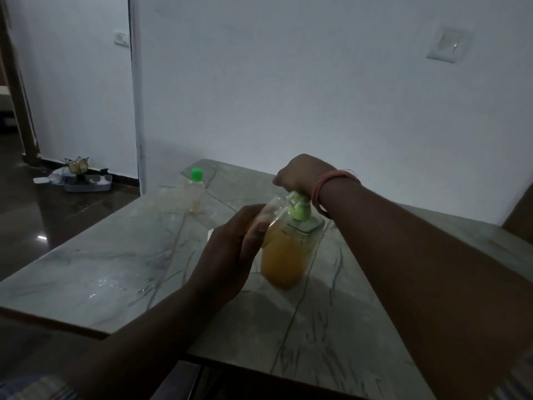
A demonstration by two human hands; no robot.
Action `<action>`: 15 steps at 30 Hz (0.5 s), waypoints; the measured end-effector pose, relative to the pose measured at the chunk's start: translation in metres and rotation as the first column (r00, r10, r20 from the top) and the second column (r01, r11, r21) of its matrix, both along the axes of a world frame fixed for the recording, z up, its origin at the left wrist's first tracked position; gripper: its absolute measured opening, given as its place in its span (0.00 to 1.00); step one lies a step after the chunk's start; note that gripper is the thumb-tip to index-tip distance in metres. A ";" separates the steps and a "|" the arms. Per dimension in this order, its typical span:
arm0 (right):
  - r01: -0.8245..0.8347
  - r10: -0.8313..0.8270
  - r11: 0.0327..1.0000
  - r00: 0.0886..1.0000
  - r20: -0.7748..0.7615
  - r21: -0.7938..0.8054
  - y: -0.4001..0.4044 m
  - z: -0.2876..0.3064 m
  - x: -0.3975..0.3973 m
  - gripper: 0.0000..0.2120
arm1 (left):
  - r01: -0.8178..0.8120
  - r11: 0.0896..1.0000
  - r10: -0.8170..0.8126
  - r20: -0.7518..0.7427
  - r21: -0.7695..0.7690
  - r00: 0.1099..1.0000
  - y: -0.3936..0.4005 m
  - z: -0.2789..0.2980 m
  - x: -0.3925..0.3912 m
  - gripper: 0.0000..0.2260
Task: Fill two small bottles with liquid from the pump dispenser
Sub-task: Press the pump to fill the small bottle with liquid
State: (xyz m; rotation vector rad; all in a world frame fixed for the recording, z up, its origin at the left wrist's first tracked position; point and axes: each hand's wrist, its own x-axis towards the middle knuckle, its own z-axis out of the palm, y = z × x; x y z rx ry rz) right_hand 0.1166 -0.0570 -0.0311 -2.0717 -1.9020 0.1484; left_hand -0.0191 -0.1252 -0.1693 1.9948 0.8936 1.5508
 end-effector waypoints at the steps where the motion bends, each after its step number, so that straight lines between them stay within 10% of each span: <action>1: -0.013 0.013 1.000 1.000 0.011 -0.012 0.000 0.002 -0.001 0.13 | 0.002 1.000 -0.002 -0.001 -0.003 1.000 0.000 0.000 0.000 0.17; 15: -0.005 0.009 0.999 0.993 -0.116 0.035 -0.004 0.000 0.009 0.16 | -0.013 1.000 0.014 -0.045 0.023 0.999 -0.001 -0.001 0.001 0.18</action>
